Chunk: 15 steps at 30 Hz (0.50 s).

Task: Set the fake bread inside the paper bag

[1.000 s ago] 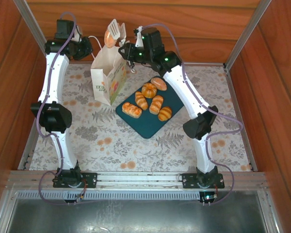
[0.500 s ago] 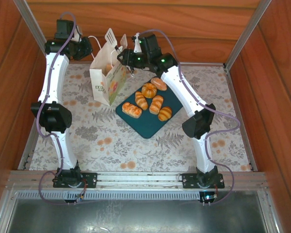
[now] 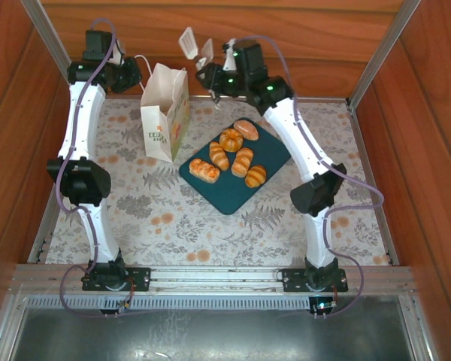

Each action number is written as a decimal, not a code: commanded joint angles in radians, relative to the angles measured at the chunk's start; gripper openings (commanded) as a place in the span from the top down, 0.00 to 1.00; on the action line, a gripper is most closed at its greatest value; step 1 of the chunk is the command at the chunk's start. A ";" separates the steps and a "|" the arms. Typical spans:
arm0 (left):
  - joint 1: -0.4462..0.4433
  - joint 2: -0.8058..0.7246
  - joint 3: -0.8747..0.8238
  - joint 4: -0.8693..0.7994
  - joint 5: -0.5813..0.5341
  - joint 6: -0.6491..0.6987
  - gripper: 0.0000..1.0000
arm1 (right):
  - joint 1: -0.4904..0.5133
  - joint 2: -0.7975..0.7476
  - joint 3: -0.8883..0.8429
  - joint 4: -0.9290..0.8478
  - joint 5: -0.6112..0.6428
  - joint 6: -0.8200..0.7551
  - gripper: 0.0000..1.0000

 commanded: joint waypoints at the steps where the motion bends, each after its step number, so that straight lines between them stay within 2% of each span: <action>1: 0.007 0.007 -0.001 -0.005 -0.002 -0.012 1.00 | -0.040 -0.125 -0.044 0.044 0.026 0.026 0.46; 7: 0.007 0.004 -0.005 -0.005 0.003 -0.024 1.00 | -0.063 -0.282 -0.243 -0.038 0.057 0.010 0.47; 15: 0.007 0.001 -0.015 -0.005 -0.003 -0.022 1.00 | -0.063 -0.534 -0.654 -0.144 0.091 0.034 0.49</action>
